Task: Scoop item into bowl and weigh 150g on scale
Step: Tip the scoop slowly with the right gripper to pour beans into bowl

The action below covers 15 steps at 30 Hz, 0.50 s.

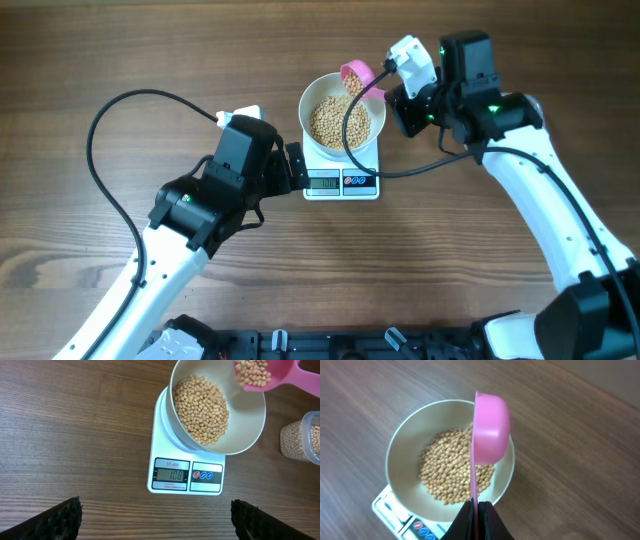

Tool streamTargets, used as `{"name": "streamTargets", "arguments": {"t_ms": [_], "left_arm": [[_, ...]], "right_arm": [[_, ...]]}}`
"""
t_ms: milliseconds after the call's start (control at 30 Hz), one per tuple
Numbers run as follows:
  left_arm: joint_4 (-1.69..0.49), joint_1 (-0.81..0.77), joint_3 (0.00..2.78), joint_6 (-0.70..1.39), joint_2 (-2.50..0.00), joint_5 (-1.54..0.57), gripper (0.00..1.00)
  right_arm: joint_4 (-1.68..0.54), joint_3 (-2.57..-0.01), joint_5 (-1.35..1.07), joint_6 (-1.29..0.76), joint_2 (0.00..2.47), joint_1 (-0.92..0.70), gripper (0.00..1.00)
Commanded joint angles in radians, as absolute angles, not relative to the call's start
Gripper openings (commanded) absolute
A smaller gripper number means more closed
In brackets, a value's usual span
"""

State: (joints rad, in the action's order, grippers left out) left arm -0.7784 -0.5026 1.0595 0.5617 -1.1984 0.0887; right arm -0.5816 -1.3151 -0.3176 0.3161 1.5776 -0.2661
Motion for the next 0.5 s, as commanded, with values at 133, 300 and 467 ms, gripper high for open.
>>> {"name": "streamTargets", "arguments": {"t_ms": [133, 300, 467], "left_arm": [[-0.776, -0.498, 1.060, 0.554, -1.191, 0.099, 1.00], [-0.776, -0.498, 1.060, 0.553, -1.191, 0.099, 1.00], [-0.776, -0.498, 1.060, 0.553, -1.191, 0.099, 1.00]], "right_arm": [[-0.583, -1.323, -0.434, 0.326, 1.560, -0.272, 0.04], [-0.585, -1.323, -0.400, 0.339, 1.560, -0.272, 0.04], [-0.584, -1.323, -0.399, 0.340, 1.560, -0.272, 0.04]]}}
